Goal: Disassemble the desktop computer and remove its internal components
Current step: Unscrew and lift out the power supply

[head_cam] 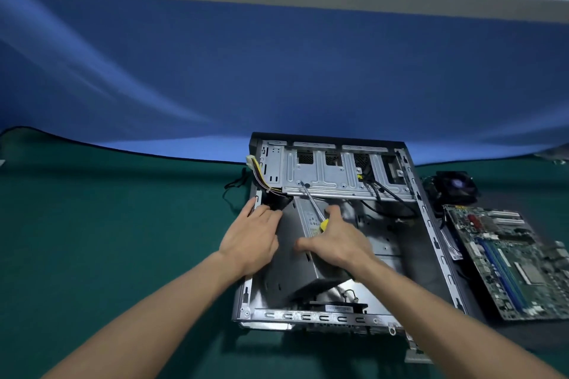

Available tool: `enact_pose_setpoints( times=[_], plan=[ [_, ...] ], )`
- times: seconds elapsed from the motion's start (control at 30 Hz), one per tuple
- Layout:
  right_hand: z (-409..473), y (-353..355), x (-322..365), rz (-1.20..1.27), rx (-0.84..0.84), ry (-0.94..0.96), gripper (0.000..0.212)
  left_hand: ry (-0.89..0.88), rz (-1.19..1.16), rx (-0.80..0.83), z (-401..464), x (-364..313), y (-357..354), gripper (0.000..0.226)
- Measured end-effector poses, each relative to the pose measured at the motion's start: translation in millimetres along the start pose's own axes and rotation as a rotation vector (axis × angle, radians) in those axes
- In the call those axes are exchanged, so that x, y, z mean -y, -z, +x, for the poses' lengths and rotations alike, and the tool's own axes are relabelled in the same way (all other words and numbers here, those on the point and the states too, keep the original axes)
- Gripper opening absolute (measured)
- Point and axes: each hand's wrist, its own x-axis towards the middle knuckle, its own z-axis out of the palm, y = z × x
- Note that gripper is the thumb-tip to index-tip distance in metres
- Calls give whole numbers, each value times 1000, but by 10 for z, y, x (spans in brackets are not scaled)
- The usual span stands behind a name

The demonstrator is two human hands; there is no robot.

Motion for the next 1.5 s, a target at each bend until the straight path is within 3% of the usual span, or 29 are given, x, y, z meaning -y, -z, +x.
enact_pose_setpoints(
  times=[0.23, 0.43, 0.57, 0.7, 0.8, 0.87, 1.0, 1.07, 1.17, 1.27, 1.37, 1.5],
  plan=[
    [-53, 510, 208, -231, 8, 172, 90, 135, -255, -121, -100, -12, 219, 42],
    [-201, 1098, 342, -574, 7, 290, 89, 239, -274, -115, -130, 32, 470, 37],
    [-466, 1463, 299, -831, -84, 383, 90, 221, -282, -109, -72, -23, 588, 37],
    [-783, 1782, 252, -880, -160, 416, 87, 152, -381, -133, 123, -205, 675, 61],
    [-1002, 1941, 233, -878, -226, 447, 87, 114, -450, -53, 275, -352, 740, 70],
    [-1128, 2023, 237, -869, -284, 466, 89, 147, -442, -26, 359, -398, 783, 61],
    [-1316, 2126, 225, -878, -408, 462, 93, 300, -328, -140, 457, -397, 1028, 21],
    [-1382, 2133, 203, -893, -460, 463, 92, 416, -609, -51, 452, -344, 1135, 29],
    [-1470, 2093, 147, -886, -520, 454, 91, 569, -1375, 150, 370, -445, 1320, 41],
    [-1558, 2003, 94, -877, -557, 448, 90, 704, -1871, 294, 290, -648, 1570, 47],
    [-1665, 1944, 7, -918, -581, 449, 91, 687, -2098, 434, 299, -746, 1740, 69],
    [-1795, 1951, -189, -990, -609, 488, 91, 564, -2132, 567, 284, -864, 1838, 82]
  ],
)
